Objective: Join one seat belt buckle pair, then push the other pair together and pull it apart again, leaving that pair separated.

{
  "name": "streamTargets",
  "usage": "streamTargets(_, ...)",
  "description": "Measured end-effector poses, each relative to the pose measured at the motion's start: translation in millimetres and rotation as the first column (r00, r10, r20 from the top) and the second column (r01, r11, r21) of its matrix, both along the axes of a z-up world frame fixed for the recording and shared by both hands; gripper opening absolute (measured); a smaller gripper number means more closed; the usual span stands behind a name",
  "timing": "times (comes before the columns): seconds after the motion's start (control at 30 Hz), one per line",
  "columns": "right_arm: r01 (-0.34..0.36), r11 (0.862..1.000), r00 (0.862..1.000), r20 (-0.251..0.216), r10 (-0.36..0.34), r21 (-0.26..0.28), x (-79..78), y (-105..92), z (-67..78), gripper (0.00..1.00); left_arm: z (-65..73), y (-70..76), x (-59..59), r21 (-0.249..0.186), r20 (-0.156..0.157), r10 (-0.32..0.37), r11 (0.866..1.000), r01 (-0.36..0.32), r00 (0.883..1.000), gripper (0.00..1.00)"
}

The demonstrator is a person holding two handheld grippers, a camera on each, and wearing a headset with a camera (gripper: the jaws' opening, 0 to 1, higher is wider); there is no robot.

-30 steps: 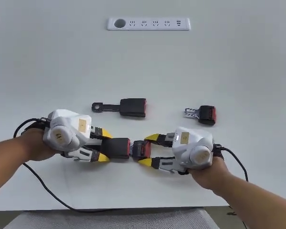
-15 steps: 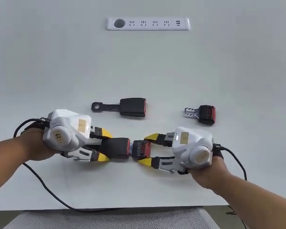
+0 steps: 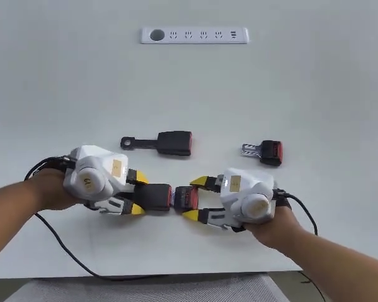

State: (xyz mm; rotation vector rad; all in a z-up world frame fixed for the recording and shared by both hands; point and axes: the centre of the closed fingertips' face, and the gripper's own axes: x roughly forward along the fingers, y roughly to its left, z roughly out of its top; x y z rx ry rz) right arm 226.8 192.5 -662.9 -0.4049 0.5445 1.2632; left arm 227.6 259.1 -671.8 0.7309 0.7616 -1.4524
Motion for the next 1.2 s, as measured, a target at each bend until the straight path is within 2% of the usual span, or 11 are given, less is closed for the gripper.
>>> streamTargets(0.03, 0.015, 1.0, 1.0, -0.015, -0.015, 0.022, 0.0, 0.8, 2.8, 0.5, 1.1, 0.7, 1.2, 0.01, 0.007, 0.009, 1.0, -0.009, 1.0, 0.35)
streamTargets(0.07, 0.06, 0.997, 0.998, -0.037, -0.058, 0.039, 3.2, -2.9, 8.3, 0.59, 7.1, -2.2, 4.4, -0.022, 0.021, 0.016, 1.0, -0.016, 1.0, 0.37)
streamTargets(0.13, 0.077, 0.995, 0.997, -0.013, -0.077, 0.069, 8.3, -10.3, 20.3, 0.66, 24.1, -11.9, 10.7, -0.112, -0.013, 0.102, 0.988, -0.103, 0.995, 0.43)
streamTargets(0.2, 0.129, 0.986, 0.991, -0.047, -0.125, 0.106, 12.1, -20.4, 29.3, 0.74, 35.2, -12.4, 20.5, -0.124, 0.05, 0.1, 0.988, -0.093, 0.994, 0.56)
streamTargets(0.27, 0.162, 0.981, 0.987, -0.04, -0.158, 0.108, 19.7, -35.5, 35.6, 0.84, 40.1, -12.4, 25.6, -0.125, 0.08, 0.097, 0.988, -0.087, 0.992, 0.62)
streamTargets(0.53, 0.26, 0.96, 0.966, -0.033, -0.258, 0.107, 53.8, -94.6, 53.2, 0.87, 65.8, -23.4, 57.1, -0.168, 0.118, 0.125, 0.98, -0.104, 0.985, 0.68)
streamTargets(0.73, 0.27, 0.961, 0.963, -0.011, -0.27, 0.062, 77.1, -128.5, 57.1, 0.85, 66.6, -26.5, 86.3, -0.18, 0.099, 0.169, 0.972, -0.149, 0.981, 0.73)
streamTargets(0.9, 0.261, 0.965, 0.965, -0.04, -0.26, 0.029, 91.1, -151.7, 50.7, 0.84, 55.9, -29.4, 106.7, -0.157, 0.104, 0.164, 0.977, -0.146, 0.981, 0.76)
streamTargets(0.97, 0.245, 0.97, 0.969, -0.048, -0.244, 0.009, 92.5, -157.2, 45.5, 0.82, 50.9, -32.5, 109.5, -0.159, 0.061, 0.186, 0.972, -0.174, 0.981, 0.77)
streamTargets(1.07, 0.223, 0.975, 0.972, -0.069, -0.224, -0.021, 95.2, -166.1, 34.0, 0.8, 41.6, -34.8, 113.5, -0.138, 0.071, 0.167, 0.978, -0.156, 0.983, 0.78)
streamTargets(1.2, 0.161, 0.986, 0.982, -0.095, -0.164, -0.04, 93.0, -171.1, 20.6, 0.76, 26.0, -38.8, 112.3, -0.117, 0.036, 0.144, 0.983, -0.139, 0.989, 0.77)
